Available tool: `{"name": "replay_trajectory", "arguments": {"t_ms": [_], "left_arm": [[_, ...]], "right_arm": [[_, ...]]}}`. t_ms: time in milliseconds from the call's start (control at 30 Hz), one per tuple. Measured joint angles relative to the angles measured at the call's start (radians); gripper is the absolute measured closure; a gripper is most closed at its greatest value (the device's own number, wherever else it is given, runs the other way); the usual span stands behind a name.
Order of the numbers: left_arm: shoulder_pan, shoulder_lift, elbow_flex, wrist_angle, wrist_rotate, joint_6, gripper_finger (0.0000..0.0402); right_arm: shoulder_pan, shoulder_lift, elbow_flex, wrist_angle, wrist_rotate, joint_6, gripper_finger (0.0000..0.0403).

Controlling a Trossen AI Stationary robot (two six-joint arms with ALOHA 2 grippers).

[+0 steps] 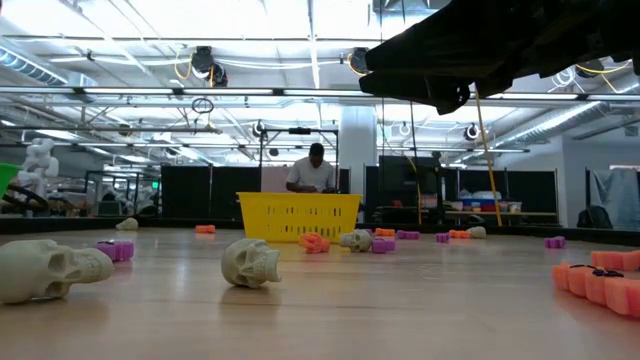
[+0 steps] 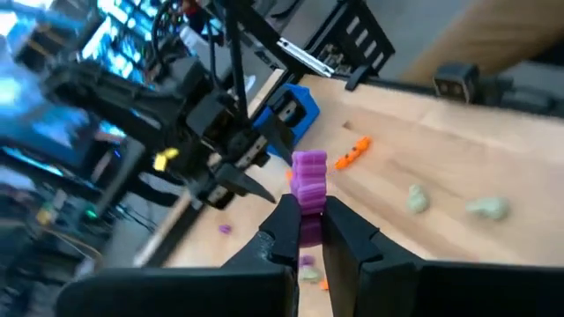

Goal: Sort Halloween decoration
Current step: Put the purple skeleton toy in the green basket

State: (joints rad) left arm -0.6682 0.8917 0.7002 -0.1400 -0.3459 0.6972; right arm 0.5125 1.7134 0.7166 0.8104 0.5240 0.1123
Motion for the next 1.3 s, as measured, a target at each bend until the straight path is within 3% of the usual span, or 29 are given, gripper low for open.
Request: {"name": "replay_trajectory", "arguments": {"t_ms": [600, 767, 1300], "left_arm": [[0.0, 0.0, 0.0, -0.001, -0.006, 0.025, 0.0379], [0.0, 0.0, 0.0, 0.0, -0.006, -0.167, 0.0379], [0.0, 0.0, 0.0, -0.001, 0.003, -1.042, 0.0379]], "right_arm": [[0.0, 0.0, 0.0, 0.0, 0.0, 0.0, 0.0211], [0.0, 0.0, 0.0, 0.0, 0.0, 0.0, 0.0211], [0.0, 0.0, 0.0, 0.0, 0.0, 0.0, 0.0211]]}}
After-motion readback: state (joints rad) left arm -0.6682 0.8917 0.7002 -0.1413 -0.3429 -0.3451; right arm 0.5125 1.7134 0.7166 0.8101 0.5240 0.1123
